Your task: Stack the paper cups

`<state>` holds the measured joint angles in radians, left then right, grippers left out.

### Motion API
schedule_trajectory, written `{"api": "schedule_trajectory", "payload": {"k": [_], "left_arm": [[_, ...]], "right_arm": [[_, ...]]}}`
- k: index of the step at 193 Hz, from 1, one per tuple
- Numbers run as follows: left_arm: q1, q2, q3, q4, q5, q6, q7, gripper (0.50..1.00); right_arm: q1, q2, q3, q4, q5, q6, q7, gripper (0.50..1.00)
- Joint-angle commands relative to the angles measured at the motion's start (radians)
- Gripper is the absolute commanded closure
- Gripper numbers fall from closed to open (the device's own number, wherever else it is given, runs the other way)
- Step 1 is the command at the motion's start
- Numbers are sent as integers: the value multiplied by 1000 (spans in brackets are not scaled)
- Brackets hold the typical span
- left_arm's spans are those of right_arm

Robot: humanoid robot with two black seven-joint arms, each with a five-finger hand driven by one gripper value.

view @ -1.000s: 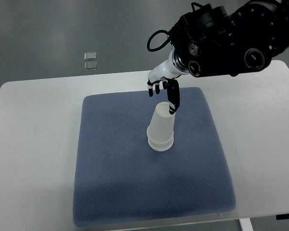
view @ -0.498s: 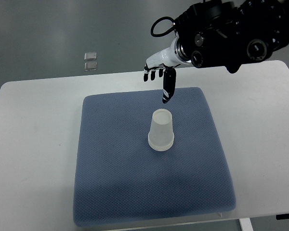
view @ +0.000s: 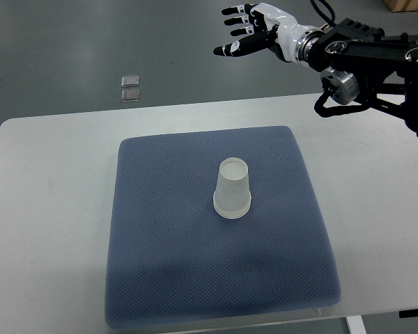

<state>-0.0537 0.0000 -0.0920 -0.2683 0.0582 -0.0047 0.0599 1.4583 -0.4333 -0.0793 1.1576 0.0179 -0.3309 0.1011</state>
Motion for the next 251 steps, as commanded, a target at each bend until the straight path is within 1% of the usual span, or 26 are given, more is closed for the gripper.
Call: {"api": "schedule_trajectory", "payload": {"k": [1, 20, 30, 58, 76, 84, 92, 105, 112, 114, 122, 124, 125, 126, 129, 130, 142, 163, 175, 191, 195, 196, 198, 202, 251], "left_arm": [[0, 0, 0, 0, 2, 0, 0, 500], [0, 0, 0, 0, 2, 0, 0, 500], [0, 0, 0, 0, 2, 0, 0, 500], [0, 0, -2, 0, 0, 0, 0, 500], [0, 0, -2, 0, 0, 0, 0, 500], [0, 0, -2, 0, 0, 0, 0, 500], [0, 0, -3, 0, 0, 0, 0, 500], [0, 0, -2, 0, 0, 0, 0, 500], [0, 0, -3, 0, 0, 0, 0, 500], [0, 0, -2, 0, 0, 0, 0, 500], [0, 0, -2, 0, 0, 0, 0, 500], [0, 0, -2, 0, 0, 0, 0, 500], [0, 0, -2, 0, 0, 0, 0, 500], [0, 0, -2, 0, 0, 0, 0, 500], [0, 0, -2, 0, 0, 0, 0, 500], [0, 0, -2, 0, 0, 0, 0, 500], [0, 0, -2, 0, 0, 0, 0, 500], [0, 0, -2, 0, 0, 0, 0, 500], [0, 0, -2, 0, 0, 0, 0, 500], [0, 0, -2, 0, 0, 0, 0, 500], [0, 0, -2, 0, 0, 0, 0, 500], [0, 0, -2, 0, 0, 0, 0, 500], [0, 0, -2, 0, 0, 0, 0, 500], [0, 0, -2, 0, 0, 0, 0, 500], [0, 0, 0, 3, 0, 0, 0, 500]], "right_arm": [[-150, -25, 190, -12, 4, -13, 60, 640], [-257, -15, 319, -38, 37, -11, 89, 640], [-314, 8, 408, -78, 68, -5, 100, 640], [-434, 117, 605, -177, 93, 16, 101, 640], [-493, 183, 702, -260, 93, 59, 104, 640], [-515, 202, 739, -294, 93, 98, 106, 640], [-535, 217, 773, -325, 93, 151, 114, 640], [-576, 232, 823, -375, 94, 256, 150, 640], [-595, 235, 840, -400, 94, 294, 167, 640], [-607, 237, 852, -418, 94, 325, 180, 640], [-622, 245, 871, -447, 96, 366, 196, 640], [-632, 254, 883, -469, 96, 398, 204, 640], [-632, 254, 883, -469, 96, 398, 204, 640], [-635, 257, 888, -481, 96, 415, 209, 640], [-639, 262, 891, -492, 96, 428, 210, 640], [-642, 266, 894, -502, 96, 444, 212, 640], [-658, 288, 905, -565, 96, 529, 218, 640], [-668, 295, 908, -639, 97, 621, 220, 638], [-673, 295, 909, -657, 97, 639, 220, 638], [-674, 297, 921, -659, 97, 645, 220, 634], [-674, 297, 923, -661, 97, 647, 220, 619], [-674, 297, 923, -659, 97, 645, 220, 607], [-674, 297, 924, -659, 97, 647, 220, 599], [-674, 297, 925, -659, 97, 648, 220, 593], [-676, 298, 923, -661, 96, 647, 220, 585]]}}
